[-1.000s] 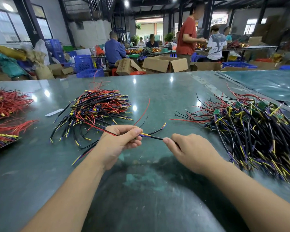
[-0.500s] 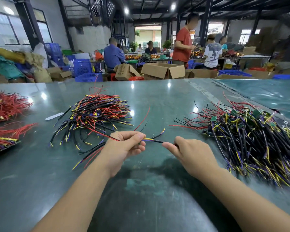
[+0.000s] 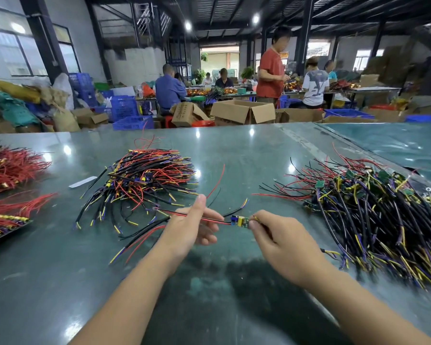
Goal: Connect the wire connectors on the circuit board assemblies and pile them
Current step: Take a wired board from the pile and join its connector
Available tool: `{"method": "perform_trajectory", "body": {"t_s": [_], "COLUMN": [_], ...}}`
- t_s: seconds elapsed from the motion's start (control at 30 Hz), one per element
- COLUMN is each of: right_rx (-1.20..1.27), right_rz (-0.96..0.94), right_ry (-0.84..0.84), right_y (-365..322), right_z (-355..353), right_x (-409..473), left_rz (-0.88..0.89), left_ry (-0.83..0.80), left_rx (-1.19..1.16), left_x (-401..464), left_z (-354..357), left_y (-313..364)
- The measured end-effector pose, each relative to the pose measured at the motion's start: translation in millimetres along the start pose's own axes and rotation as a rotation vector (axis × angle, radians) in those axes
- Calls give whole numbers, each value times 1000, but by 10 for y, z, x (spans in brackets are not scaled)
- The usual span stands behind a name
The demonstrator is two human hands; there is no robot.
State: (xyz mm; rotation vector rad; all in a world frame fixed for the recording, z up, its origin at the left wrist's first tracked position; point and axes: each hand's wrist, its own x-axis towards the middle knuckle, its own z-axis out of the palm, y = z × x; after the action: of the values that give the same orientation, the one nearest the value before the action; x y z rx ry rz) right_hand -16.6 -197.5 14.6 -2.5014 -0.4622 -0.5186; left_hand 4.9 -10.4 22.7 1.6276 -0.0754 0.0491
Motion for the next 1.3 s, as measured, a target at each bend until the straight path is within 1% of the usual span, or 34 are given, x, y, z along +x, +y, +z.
{"method": "perform_trajectory", "body": {"t_s": [0.07,0.2,0.4,0.53,0.6,0.63,0.73,0.77,0.87,0.93,1.0,1.07,1.1,1.17,1.2,1.23,1.27,1.3], "right_rx": [62,124,168,144,64,27,-46,-77,-154,-151,-134,-13,73,168,138,51,-74,-199], "right_rz": [17,41,94,92,63,41,-65,-118,-222,-226,-186,-119,-66,9,38,79,145,242], "right_ry": [-56,-77,-141,-174,-224,-253,-329,-338,-348,-332,-298,-205,-106,225,388,522,617,659], "right_y": [40,76,108,146,136,123,36,1,-130,-191,-249,-263,-256,-147,-34,96,251,426], "right_z": [-65,-134,-194,-193,-167,-154,-120,-97,-8,19,-80,-296,-454,-817,-1003,-1167,-1298,-1388], "right_x": [15,50,82,80,71,63,34,22,-10,-21,-15,28,57,185,269,347,410,464], "left_rz": [2,39,138,202,207,203,178,174,159,141,144,179,199,210,192,171,155,147], "left_ry": [-25,-37,49,67,102,116,94,88,115,116,83,5,-32,-68,-69,-59,-44,-28], "left_rx": [49,93,149,176,113,45,-275,-349,-443,-491,-518,-497,-469,-428,-422,-422,-427,-439], "left_x": [10,27,120,168,178,185,207,207,199,196,170,120,95,61,52,51,55,67], "left_z": [-26,-84,-248,-319,-282,-271,-292,-307,-336,-351,-354,-334,-306,-246,-223,-212,-211,-212], "left_y": [-6,-21,-51,-116,-140,-142,-127,-123,-113,-94,-74,-75,-85,-104,-105,-100,-92,-80]}}
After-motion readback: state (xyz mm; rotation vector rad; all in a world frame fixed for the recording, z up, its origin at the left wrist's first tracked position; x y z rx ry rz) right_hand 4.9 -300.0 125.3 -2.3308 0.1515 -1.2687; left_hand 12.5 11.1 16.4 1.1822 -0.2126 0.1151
